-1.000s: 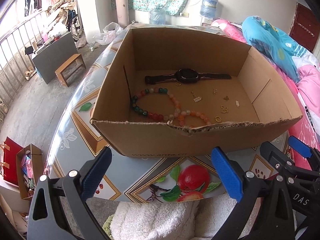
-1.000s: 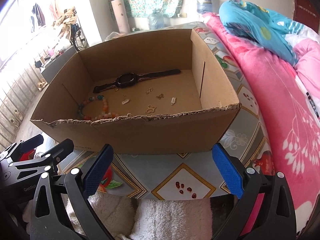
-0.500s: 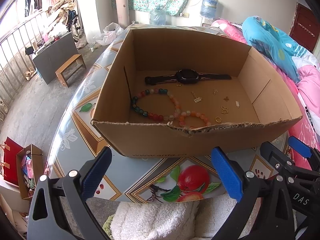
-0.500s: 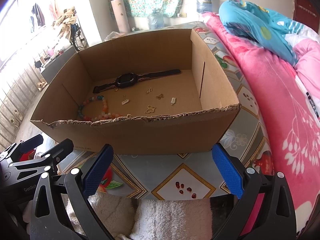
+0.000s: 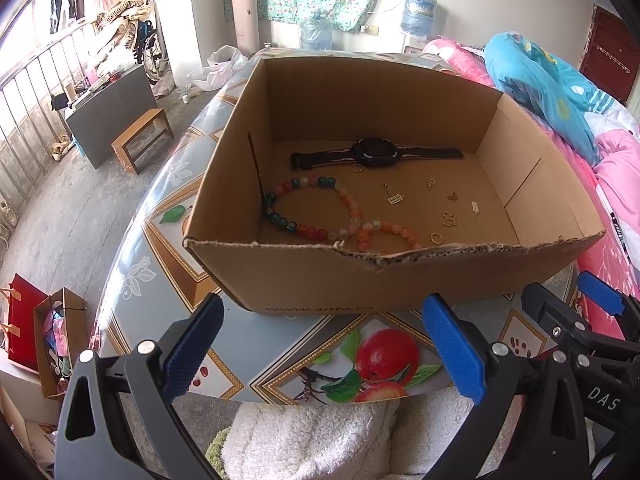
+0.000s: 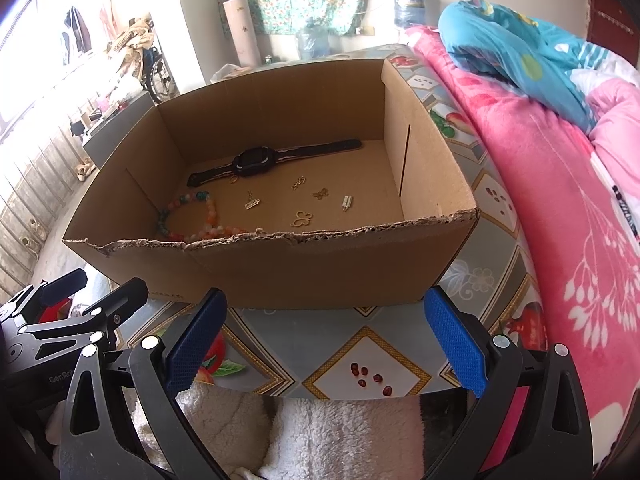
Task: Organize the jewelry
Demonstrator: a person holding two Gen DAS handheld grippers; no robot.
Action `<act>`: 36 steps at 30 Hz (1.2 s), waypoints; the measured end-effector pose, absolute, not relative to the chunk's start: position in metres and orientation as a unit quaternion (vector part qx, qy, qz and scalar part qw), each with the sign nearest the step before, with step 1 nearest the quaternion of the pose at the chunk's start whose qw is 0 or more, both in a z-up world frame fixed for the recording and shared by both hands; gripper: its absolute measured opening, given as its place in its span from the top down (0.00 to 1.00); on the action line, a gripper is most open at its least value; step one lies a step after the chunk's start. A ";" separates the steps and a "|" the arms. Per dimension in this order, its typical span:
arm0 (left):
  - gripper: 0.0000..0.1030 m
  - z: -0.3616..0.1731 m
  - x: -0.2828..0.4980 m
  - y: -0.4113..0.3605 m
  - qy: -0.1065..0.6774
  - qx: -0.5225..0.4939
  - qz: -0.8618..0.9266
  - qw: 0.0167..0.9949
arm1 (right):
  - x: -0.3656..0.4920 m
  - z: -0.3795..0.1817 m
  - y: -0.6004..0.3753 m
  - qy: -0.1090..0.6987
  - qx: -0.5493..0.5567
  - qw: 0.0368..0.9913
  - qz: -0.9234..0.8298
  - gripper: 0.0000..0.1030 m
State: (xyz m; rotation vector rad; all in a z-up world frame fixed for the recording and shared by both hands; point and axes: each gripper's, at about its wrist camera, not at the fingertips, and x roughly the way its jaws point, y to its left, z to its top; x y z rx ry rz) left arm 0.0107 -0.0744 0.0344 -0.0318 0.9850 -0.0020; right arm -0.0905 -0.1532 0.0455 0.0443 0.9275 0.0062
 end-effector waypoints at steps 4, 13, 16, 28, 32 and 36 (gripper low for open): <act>0.05 0.033 0.011 -0.074 0.474 -0.015 -0.001 0.880 | -0.090 0.046 -0.154 0.448 0.022 0.894 0.001 0.08; 0.05 0.032 0.012 -0.074 0.474 -0.015 -0.001 0.881 | -0.090 0.045 -0.154 0.447 0.024 0.894 -0.001 0.08; 0.05 0.032 0.012 -0.073 0.474 -0.015 0.000 0.880 | -0.091 0.045 -0.153 0.447 0.021 0.894 -0.002 0.08; 0.05 0.032 0.010 -0.073 0.472 -0.012 0.000 0.881 | -0.091 0.046 -0.151 0.446 0.020 0.895 -0.005 0.08; 0.05 0.032 0.010 -0.073 0.473 -0.013 0.001 0.881 | -0.092 0.047 -0.150 0.445 0.020 0.895 -0.005 0.08; 0.05 0.033 0.010 -0.073 0.472 -0.012 0.001 0.881 | -0.092 0.046 -0.150 0.446 0.021 0.895 -0.004 0.08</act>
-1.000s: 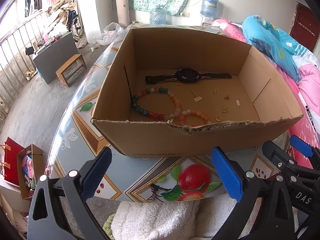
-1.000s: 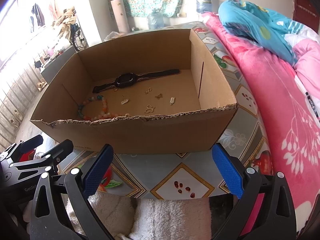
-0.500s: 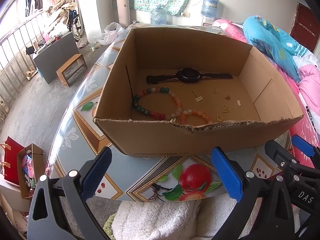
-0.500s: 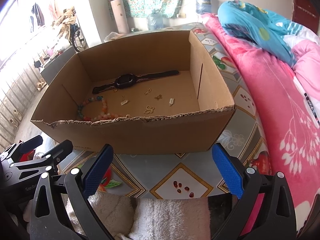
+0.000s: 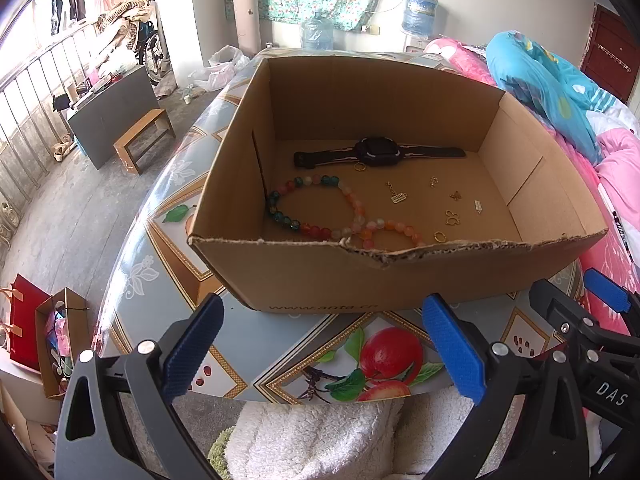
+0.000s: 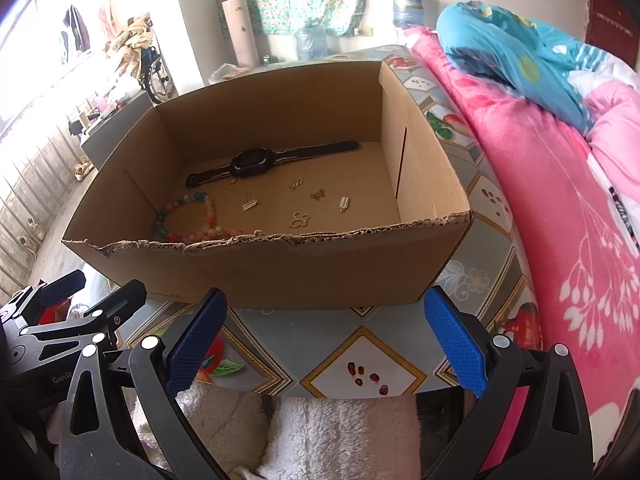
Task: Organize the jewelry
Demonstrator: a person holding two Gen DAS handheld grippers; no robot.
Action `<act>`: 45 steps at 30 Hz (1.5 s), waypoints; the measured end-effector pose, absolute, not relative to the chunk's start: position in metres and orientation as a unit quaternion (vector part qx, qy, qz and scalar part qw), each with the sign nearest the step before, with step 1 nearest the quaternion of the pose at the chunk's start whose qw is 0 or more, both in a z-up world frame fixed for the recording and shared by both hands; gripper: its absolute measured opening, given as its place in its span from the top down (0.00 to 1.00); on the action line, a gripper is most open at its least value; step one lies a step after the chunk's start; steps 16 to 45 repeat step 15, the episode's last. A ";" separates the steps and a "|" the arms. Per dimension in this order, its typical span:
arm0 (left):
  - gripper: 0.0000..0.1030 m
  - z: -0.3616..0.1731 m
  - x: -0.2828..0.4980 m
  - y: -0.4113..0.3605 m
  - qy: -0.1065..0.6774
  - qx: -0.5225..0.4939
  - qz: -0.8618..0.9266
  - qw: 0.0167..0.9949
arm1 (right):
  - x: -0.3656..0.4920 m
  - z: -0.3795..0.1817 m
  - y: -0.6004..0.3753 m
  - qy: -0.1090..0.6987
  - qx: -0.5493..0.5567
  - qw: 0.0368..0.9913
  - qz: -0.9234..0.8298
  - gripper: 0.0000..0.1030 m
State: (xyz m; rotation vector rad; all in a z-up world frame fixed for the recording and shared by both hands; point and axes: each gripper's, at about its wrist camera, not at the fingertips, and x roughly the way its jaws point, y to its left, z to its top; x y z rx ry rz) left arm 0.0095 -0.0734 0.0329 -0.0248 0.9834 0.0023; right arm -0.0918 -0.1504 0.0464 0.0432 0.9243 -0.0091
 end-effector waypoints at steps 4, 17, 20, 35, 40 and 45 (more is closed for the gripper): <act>0.05 0.033 0.009 -0.075 0.473 -0.009 -0.003 0.881 | -0.092 0.046 -0.151 0.445 0.021 0.895 -0.004 0.08; 0.05 0.032 0.011 -0.077 0.476 -0.005 -0.003 0.879 | -0.091 0.047 -0.152 0.446 0.021 0.895 -0.003 0.08; 0.05 0.032 0.011 -0.077 0.476 -0.005 -0.003 0.879 | -0.091 0.047 -0.152 0.446 0.021 0.895 -0.003 0.08; 0.05 0.032 0.011 -0.077 0.476 -0.005 -0.003 0.879 | -0.091 0.047 -0.152 0.446 0.021 0.895 -0.003 0.08; 0.05 0.032 0.011 -0.077 0.476 -0.005 -0.003 0.879 | -0.091 0.047 -0.152 0.446 0.021 0.895 -0.003 0.08; 0.05 0.032 0.011 -0.077 0.476 -0.005 -0.003 0.879 | -0.091 0.047 -0.152 0.446 0.021 0.895 -0.003 0.08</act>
